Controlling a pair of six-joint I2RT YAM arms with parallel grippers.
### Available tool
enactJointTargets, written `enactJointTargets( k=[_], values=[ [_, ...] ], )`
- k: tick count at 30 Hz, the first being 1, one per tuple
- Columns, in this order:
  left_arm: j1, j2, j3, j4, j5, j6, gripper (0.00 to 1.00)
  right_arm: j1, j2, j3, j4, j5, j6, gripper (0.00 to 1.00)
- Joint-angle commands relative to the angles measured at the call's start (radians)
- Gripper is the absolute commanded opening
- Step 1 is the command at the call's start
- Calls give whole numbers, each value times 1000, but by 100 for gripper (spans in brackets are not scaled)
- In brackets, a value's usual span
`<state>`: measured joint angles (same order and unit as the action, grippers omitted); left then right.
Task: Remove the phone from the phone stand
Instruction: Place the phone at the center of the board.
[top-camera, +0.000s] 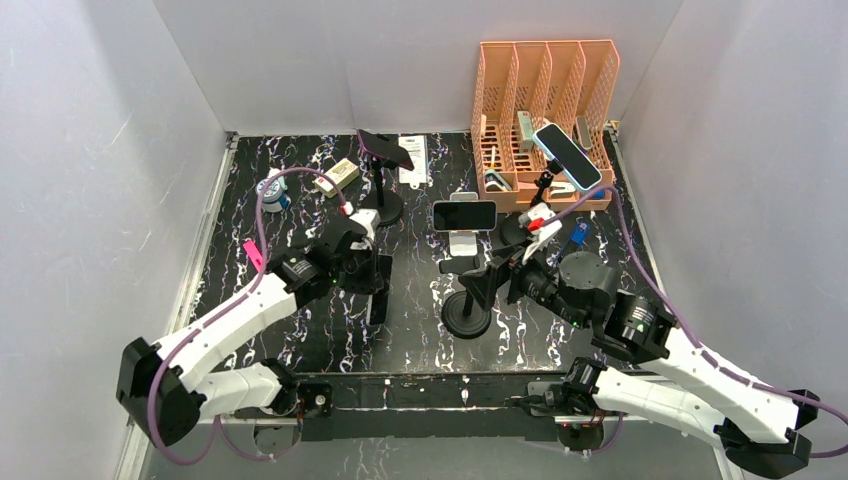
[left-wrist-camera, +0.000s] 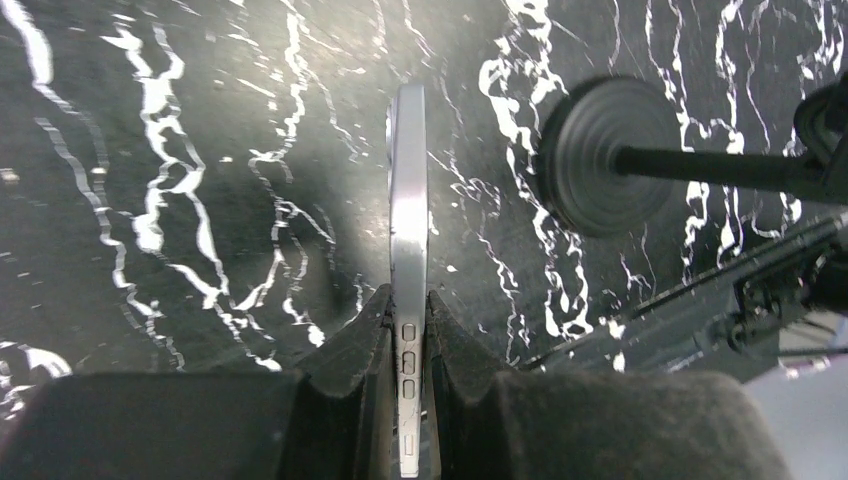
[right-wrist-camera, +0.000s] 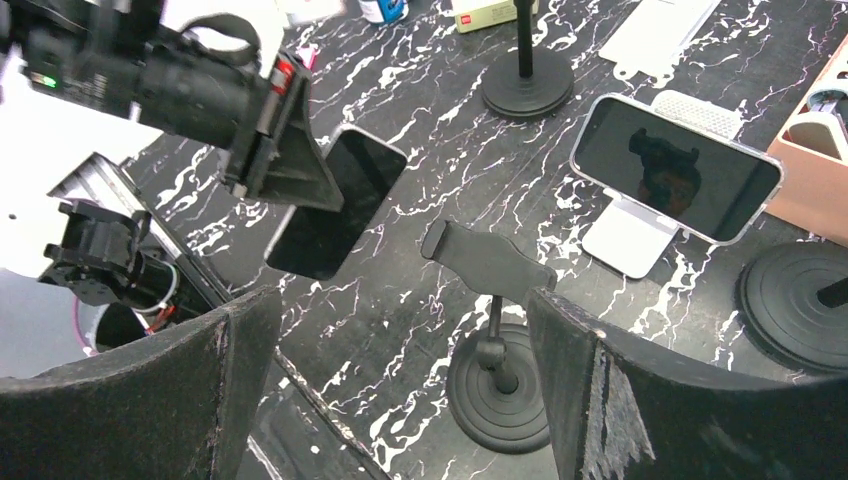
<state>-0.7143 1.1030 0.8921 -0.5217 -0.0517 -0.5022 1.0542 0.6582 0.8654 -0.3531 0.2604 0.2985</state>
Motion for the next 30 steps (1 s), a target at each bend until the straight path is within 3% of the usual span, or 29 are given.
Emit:
enactJointTargets(
  k=[1,14,20,30],
  values=[
    [12,60,26,67,217,29,0,3,-51,-14,7,37,42,99],
    [183,193,-90,176,448,-7,0,2,-135,-89,-13,55,96,99],
    [199,261,-97,179,539,37,0,2,-135,-99,-9,58,102,99],
    [200,293,-98,171,525,80,0,3,-111,-105,4,57,112,99]
  ],
)
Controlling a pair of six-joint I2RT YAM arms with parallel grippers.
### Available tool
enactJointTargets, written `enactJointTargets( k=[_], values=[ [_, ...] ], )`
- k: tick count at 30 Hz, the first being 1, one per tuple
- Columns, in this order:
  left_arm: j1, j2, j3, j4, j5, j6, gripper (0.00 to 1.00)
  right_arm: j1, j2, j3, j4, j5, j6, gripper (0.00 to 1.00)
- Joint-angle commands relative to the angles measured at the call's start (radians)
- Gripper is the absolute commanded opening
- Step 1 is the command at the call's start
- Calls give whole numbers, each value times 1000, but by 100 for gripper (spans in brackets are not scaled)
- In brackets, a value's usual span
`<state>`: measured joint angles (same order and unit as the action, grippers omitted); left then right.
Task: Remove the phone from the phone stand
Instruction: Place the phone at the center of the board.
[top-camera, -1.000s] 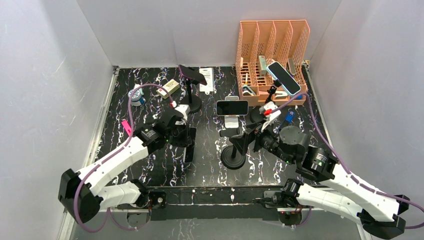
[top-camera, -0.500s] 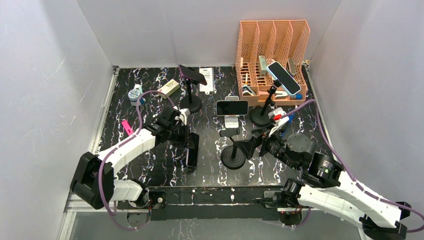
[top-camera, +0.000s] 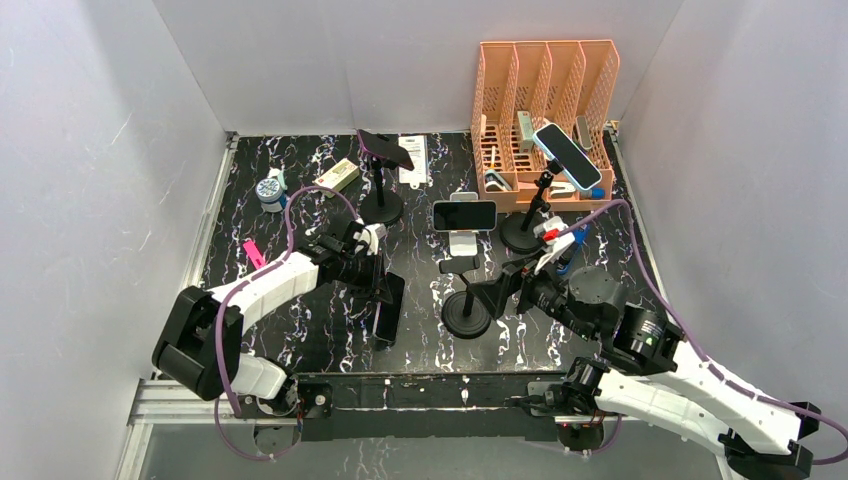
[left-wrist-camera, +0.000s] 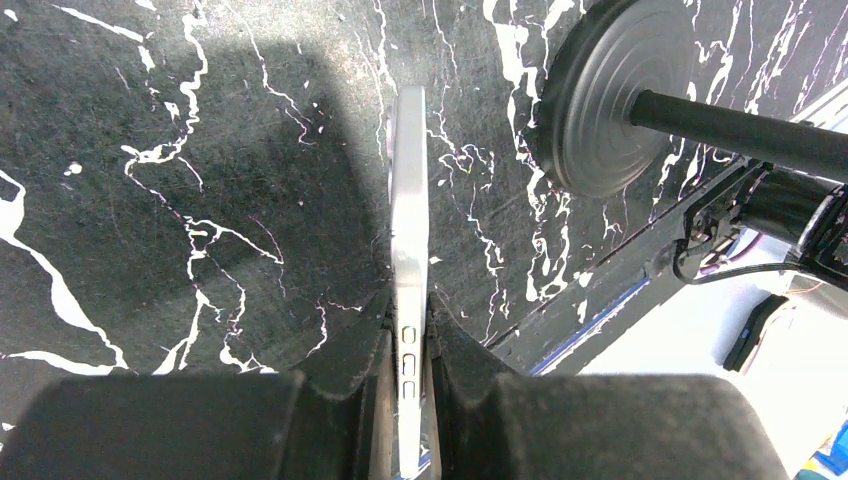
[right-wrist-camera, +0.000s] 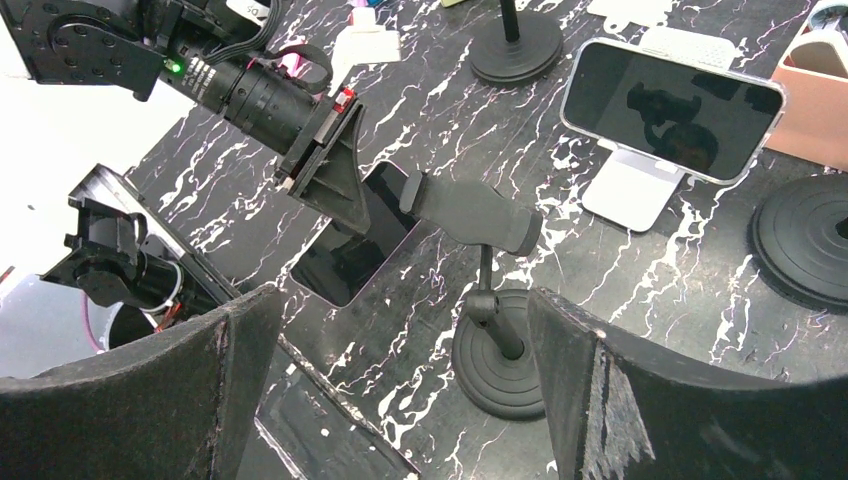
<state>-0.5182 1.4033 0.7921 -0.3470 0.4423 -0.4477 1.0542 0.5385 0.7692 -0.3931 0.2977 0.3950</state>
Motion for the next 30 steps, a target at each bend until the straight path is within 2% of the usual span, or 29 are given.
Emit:
enactJointTargets(
  k=[1,8,14,26,30],
  values=[
    [4,-4,0,-4,24,28,0,3,12,-12,47,19,16,99],
    [5,11,-30,38,-3,4,0,2,47,-15,70,14,13,99],
    [33,13,-87,115,31,-65,0,3,64,-13,76,4,16,99],
    [73,-4,-136,105,-18,-82,0,3,67,-17,77,5,21,99],
    [78,-6,-147,108,-25,-80,6,3,71,-16,78,4,22,99]
  ],
)
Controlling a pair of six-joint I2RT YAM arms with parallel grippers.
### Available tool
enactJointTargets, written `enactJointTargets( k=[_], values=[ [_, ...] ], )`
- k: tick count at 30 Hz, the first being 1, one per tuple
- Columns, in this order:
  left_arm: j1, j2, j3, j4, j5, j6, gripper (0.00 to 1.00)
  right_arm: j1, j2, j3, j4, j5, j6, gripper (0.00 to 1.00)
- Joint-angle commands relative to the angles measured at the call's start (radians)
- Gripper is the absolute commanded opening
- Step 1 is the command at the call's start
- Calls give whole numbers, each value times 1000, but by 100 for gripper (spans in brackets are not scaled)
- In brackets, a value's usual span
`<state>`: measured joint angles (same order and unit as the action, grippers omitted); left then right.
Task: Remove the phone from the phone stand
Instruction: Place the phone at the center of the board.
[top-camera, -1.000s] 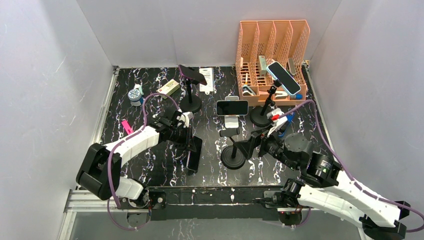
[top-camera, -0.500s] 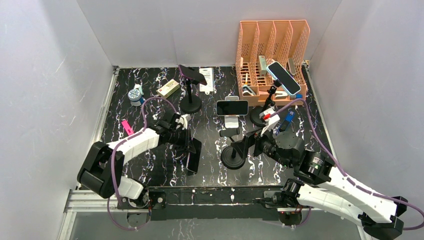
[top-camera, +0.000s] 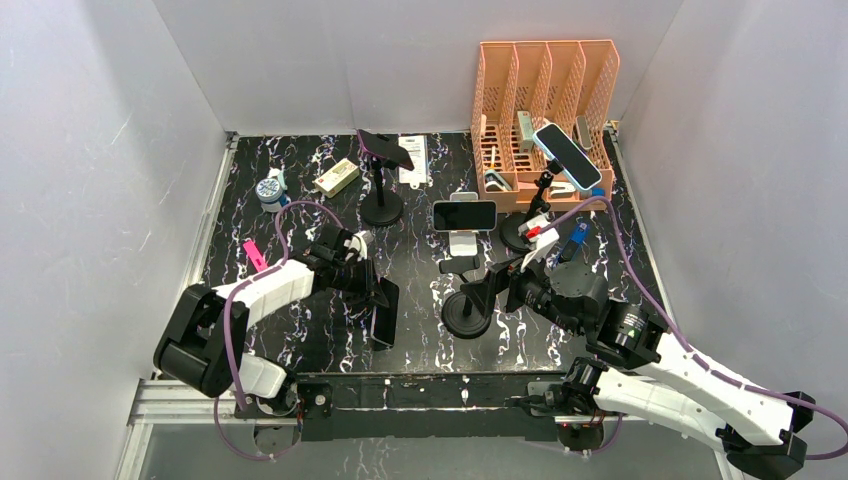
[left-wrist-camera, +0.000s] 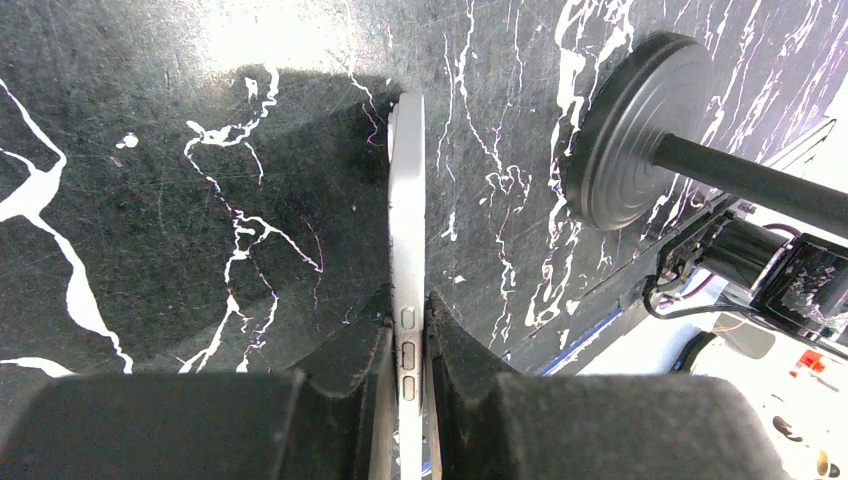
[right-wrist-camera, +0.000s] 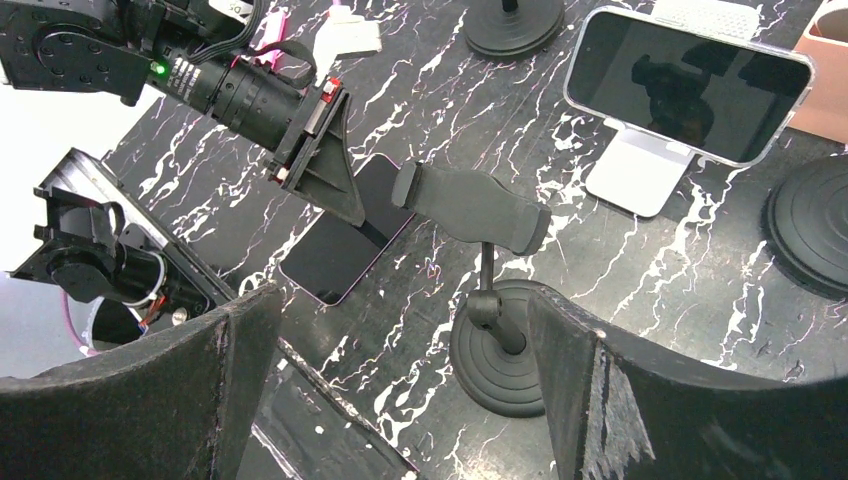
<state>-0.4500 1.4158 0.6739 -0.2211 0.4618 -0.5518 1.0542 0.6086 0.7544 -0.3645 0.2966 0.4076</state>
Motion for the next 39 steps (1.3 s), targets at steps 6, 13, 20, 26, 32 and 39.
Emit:
enactJointTargets(
  k=[6,13,20,26,32,39],
  values=[
    [10,-29,-33,-29,-72,31,17,3,2,-3,47,7,13,99],
    [14,-43,-37,-49,-107,39,25,3,9,5,42,14,10,99],
    [19,-62,-36,-68,-144,44,31,2,7,14,29,25,4,99],
    [20,-89,-30,-86,-180,47,43,3,7,22,12,56,-14,99],
    [20,-111,-26,-104,-202,49,47,3,6,26,3,70,-23,99],
    [20,-218,21,-129,-234,58,54,3,9,25,-15,91,-29,99]
  ],
)
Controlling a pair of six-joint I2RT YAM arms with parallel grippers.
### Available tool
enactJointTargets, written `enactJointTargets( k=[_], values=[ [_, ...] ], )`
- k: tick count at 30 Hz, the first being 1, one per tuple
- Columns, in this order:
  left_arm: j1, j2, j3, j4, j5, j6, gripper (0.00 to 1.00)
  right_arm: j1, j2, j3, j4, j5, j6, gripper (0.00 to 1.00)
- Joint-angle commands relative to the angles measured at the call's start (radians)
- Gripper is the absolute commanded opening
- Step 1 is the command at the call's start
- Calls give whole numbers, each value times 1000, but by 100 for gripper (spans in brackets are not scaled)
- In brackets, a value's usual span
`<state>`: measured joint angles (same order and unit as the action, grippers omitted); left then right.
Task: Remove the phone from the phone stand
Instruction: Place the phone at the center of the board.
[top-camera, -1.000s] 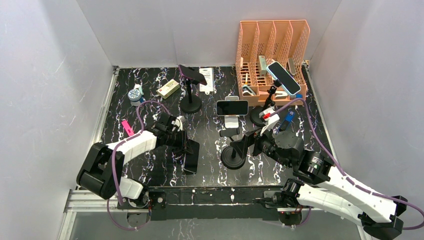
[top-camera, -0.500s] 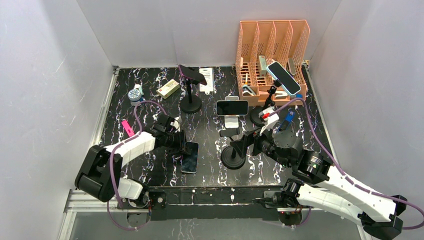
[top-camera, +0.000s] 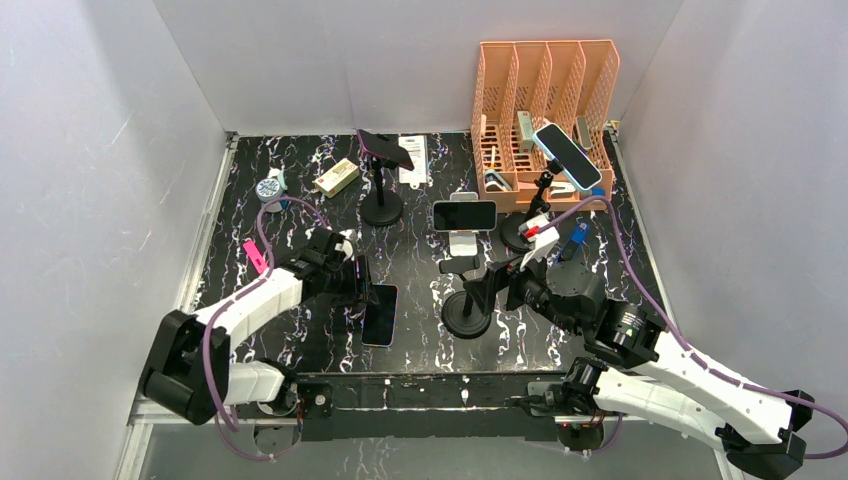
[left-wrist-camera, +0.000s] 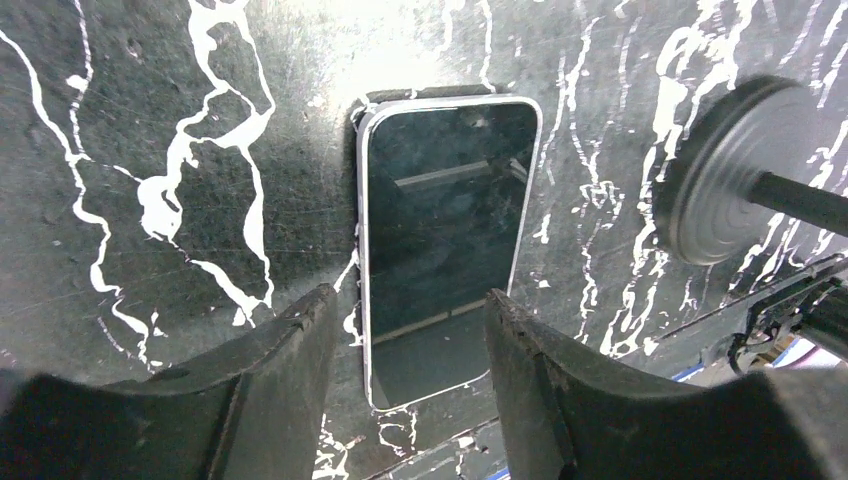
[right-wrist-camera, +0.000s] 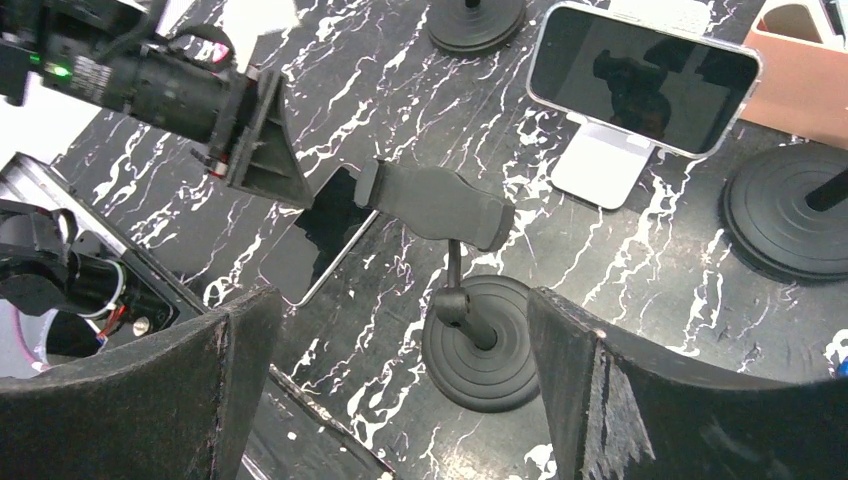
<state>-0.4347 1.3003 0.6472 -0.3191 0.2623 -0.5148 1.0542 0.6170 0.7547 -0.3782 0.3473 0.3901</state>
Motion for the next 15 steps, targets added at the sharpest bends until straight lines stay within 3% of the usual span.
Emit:
enactJointTargets(
  k=[1,7,15],
  values=[
    [5,-130,57,-23,-43,27,55,3,3,22,-5,48,-12,99],
    [4,-304,107,16,-214,118,57,3,27,-3,2,60,-12,99],
    [4,-462,51,163,-350,182,58,3,57,-5,-18,60,-22,99]
  ],
)
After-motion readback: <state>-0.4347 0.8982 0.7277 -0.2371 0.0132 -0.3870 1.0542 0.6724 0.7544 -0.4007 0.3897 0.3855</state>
